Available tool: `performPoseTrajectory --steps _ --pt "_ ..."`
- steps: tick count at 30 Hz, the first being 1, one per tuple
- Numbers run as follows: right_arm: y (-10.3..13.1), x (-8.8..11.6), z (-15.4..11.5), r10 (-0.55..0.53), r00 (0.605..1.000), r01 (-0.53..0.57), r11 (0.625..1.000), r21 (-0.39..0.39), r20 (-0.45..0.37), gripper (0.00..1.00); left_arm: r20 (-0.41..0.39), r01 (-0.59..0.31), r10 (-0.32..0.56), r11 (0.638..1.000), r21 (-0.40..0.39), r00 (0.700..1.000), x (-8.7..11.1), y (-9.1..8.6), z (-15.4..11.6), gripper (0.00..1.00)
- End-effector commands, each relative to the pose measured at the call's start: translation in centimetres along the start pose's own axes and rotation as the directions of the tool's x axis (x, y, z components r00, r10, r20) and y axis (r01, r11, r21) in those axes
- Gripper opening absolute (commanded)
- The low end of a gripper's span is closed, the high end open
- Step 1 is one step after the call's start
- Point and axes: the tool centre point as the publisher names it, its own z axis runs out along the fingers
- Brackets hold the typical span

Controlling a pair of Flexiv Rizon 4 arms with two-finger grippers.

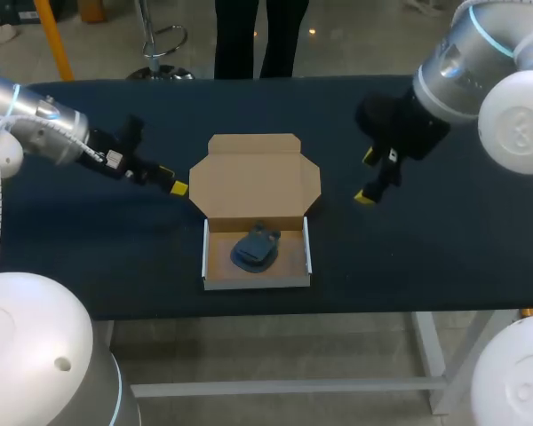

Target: Assemble the packaging by folding the flat box into shape, placing the metal phone stand inside, and closing the box properly

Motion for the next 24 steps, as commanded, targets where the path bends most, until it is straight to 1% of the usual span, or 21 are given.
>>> performPoseTrajectory --steps 1,2,3,5,6,8,9,19,22,24 --pt "0.6 -0.2 -0.1 -0.002 1.000 0.002 1.000 0.014 -0.013 1.00 -0.115 0.004 -0.005 1.000 -0.008 0.993 -1.6 -0.5 1.0 1.00" --pt "0.6 -0.3 -0.1 -0.003 1.000 0.004 1.000 0.016 -0.014 1.00 -0.112 0.006 -0.007 1.000 -0.011 0.994 -1.8 -0.6 1.1 1.00" --pt "0.7 -0.3 -0.1 -0.005 1.000 0.005 1.000 0.018 -0.014 1.00 -0.136 0.010 -0.011 1.000 -0.009 0.991 -2.0 -0.7 1.4 1.00" --pt "0.9 -0.4 -0.1 -0.008 1.000 0.009 1.000 0.022 -0.015 1.00 -0.139 0.012 -0.014 1.000 -0.011 0.990 -2.3 -0.8 1.8 1.00" --pt "1.0 -0.4 -0.1 -0.010 1.000 0.010 1.000 0.024 -0.015 1.00 -0.161 0.017 -0.018 1.000 -0.007 0.987 -2.4 -0.9 1.9 1.00" --pt "1.1 -0.5 -0.1 -0.011 1.000 0.011 1.000 0.026 -0.016 1.00 -0.164 0.016 -0.017 1.000 -0.007 0.986 -2.5 -1.1 2.2 1.00" --pt "1.2 -0.5 0.0 -0.011 1.000 0.011 1.000 0.027 -0.017 1.00 -0.181 0.015 -0.015 1.000 -0.004 0.983 -2.4 -1.1 2.4 1.00" --pt "1.6 -0.7 0.4 -0.018 0.999 0.019 0.999 0.034 -0.027 1.00 -0.233 0.007 -0.005 1.000 0.006 0.972 -1.8 -1.5 4.0 1.00" --pt "1.7 -0.8 0.5 -0.019 0.999 0.020 0.999 0.040 -0.030 1.00 -0.253 0.007 -0.005 1.000 0.007 0.967 -1.4 -1.7 4.6 1.00" --pt "1.7 -0.9 0.5 -0.019 0.999 0.021 0.999 0.042 -0.031 1.00 -0.251 0.004 -0.002 1.000 0.009 0.968 -0.9 -1.8 4.9 1.00"
